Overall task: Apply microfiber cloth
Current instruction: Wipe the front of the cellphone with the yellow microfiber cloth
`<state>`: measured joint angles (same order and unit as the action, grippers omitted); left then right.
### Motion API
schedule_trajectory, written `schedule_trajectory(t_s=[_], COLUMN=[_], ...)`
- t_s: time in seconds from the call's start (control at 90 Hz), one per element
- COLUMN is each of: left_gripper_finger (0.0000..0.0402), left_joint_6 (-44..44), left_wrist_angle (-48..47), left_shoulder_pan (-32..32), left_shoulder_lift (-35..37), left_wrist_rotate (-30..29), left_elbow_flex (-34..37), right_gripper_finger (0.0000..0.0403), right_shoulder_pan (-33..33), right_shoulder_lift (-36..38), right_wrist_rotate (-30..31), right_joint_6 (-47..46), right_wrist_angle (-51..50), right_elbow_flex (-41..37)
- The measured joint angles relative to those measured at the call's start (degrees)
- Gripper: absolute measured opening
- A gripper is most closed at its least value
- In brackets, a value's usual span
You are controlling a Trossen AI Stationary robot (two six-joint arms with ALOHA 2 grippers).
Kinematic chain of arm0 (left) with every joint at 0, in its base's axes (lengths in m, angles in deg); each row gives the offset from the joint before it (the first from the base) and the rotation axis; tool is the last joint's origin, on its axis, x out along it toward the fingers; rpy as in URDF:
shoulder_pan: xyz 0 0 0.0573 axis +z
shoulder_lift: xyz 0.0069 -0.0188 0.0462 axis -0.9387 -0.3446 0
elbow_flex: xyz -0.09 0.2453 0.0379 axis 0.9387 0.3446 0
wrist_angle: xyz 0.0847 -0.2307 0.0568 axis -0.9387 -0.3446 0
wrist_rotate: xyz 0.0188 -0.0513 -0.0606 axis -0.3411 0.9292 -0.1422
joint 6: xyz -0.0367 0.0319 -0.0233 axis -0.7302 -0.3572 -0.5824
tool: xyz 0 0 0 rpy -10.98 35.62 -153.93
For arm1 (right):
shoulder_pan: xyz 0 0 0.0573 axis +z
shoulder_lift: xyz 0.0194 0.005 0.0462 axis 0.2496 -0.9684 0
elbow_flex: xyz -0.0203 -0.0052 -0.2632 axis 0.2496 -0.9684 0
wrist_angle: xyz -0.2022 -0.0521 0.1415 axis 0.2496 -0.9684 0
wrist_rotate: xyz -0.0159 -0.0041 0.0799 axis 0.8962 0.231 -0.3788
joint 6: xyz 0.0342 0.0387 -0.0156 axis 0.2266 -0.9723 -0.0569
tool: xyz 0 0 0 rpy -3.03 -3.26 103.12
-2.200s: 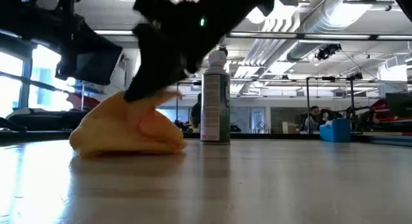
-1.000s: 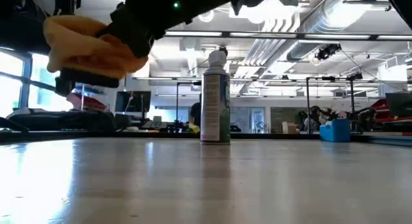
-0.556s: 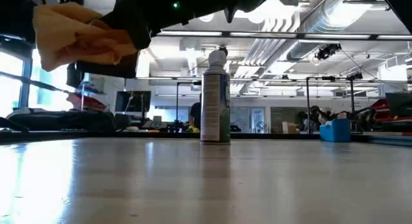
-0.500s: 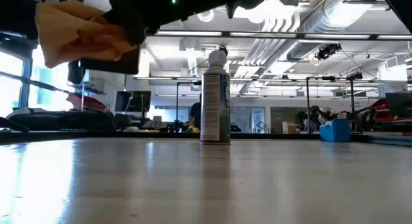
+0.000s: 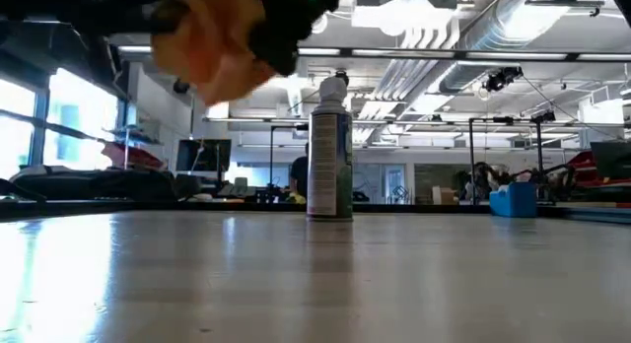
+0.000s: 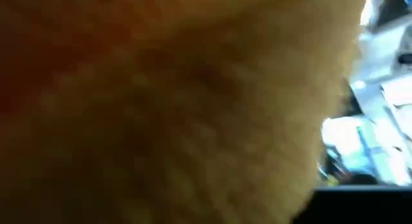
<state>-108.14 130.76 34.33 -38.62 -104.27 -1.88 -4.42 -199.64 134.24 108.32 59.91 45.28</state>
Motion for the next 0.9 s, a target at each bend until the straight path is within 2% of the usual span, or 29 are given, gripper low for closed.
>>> schedule_trajectory(t_s=[0.089, 0.2, 0.267, 0.367, 0.444, 0.578, 0.7, 0.9], left_gripper_finger=[0.0008, 0.0008, 0.0008, 0.0009, 0.0009, 0.001, 0.001, 0.0011], left_joint_6=[2.18, 3.28, 3.25, 3.15, 2.12, -0.01, -3.22, -5.73], left_wrist_angle=[-0.13, -1.46, -1.69, -1.72, -2.09, -2.18, -2.12, -1.84], left_shoulder_pan=[-1.51, -2.29, -2.47, -2.41, -2.33, -2.33, -1.28, 1.44], left_shoulder_lift=[0.79, 0.9, 0.93, 1.04, 0.68, -1.33, -4.32, -9.53], left_wrist_rotate=[-1.75, -4.92, -5.74, -7.83, -9.32, -12.0, -13.63, -14.74], left_elbow_flex=[0.12, 0.11, 0.11, 0.11, 0.11, 0.11, -0.23, -2.28], right_gripper_finger=[0.0, 0.0, 0.0, 0.0, 0.0, 0.0, 0.0, 0.0], right_shoulder_pan=[1.58, 3.49, 4.5, 5.29, 4.57, 2.25, 1.58, 0.27], right_shoulder_lift=[2.54, 3.95, 4.03, 3.86, 2.27, -2.41, -6.49, -10.6], right_wrist_rotate=[3.41, 3.31, -0.41, -11.57, -18.58, -26.66, -29.74, -29.93], right_joint_6=[4.63, 10.43, 13.0, 14.26, 12.84, 9.55, 9.73, 10.38], right_wrist_angle=[0.43, 2.73, 2.82, 3.65, 3.87, 9.05, 17.65, 26.88], right_elbow_flex=[0.27, 0.3, 0.28, 0.27, 0.33, 0.22, 0.28, 0.24])
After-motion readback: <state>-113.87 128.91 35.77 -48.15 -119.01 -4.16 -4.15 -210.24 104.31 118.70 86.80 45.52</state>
